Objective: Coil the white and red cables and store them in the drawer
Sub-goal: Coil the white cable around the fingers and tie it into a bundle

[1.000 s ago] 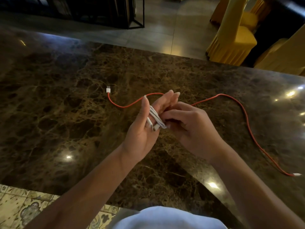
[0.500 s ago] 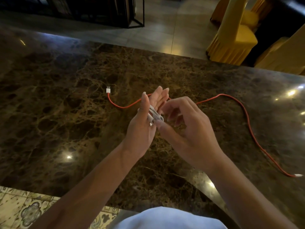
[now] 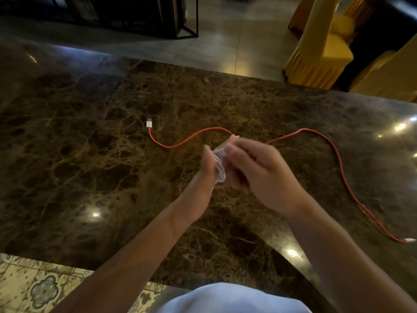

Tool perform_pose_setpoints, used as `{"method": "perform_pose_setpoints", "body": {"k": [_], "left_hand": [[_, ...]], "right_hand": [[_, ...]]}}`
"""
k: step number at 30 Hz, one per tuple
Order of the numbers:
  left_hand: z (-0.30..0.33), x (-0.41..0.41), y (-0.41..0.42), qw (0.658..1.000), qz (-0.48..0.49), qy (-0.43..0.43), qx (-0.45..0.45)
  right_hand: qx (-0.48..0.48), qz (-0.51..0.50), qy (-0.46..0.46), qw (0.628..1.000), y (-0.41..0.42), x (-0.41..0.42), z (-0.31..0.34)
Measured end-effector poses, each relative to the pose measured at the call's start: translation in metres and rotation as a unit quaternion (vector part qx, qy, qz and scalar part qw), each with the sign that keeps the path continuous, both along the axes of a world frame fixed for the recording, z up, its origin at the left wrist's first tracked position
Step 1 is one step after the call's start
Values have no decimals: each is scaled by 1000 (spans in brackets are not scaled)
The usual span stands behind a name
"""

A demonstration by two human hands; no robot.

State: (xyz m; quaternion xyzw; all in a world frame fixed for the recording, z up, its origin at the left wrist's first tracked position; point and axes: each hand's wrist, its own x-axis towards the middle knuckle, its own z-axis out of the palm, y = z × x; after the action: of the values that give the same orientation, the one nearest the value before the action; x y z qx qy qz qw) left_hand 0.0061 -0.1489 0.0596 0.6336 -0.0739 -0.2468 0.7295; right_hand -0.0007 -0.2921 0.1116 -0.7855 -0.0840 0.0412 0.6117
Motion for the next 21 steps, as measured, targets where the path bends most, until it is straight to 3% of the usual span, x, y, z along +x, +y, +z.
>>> {"method": "perform_pose_setpoints", "body": {"k": [2,4,7,10,14,21], "left_hand": [[-7,-13,0,999,-16,-33,12],[4,-8,4,996,2,-85,15],[22,8,4,995,-15,-48,-86],[21,6,5,981,-54,-8,-188],[20,7,1,986,-62,-27,-149],[19,5,-3,997,-45,-27,-58]], "right_hand": [[68,-36,26,997,-5,7,4],[72,-32,16,997,-11,10,5],[35,17,-27,999,-22,6,1],[44,4,-50,998,-27,2,-6],[-12,-57,-100,993,-26,-4,-17],[-35,-108,-77,991,-14,-12,-19]]}}
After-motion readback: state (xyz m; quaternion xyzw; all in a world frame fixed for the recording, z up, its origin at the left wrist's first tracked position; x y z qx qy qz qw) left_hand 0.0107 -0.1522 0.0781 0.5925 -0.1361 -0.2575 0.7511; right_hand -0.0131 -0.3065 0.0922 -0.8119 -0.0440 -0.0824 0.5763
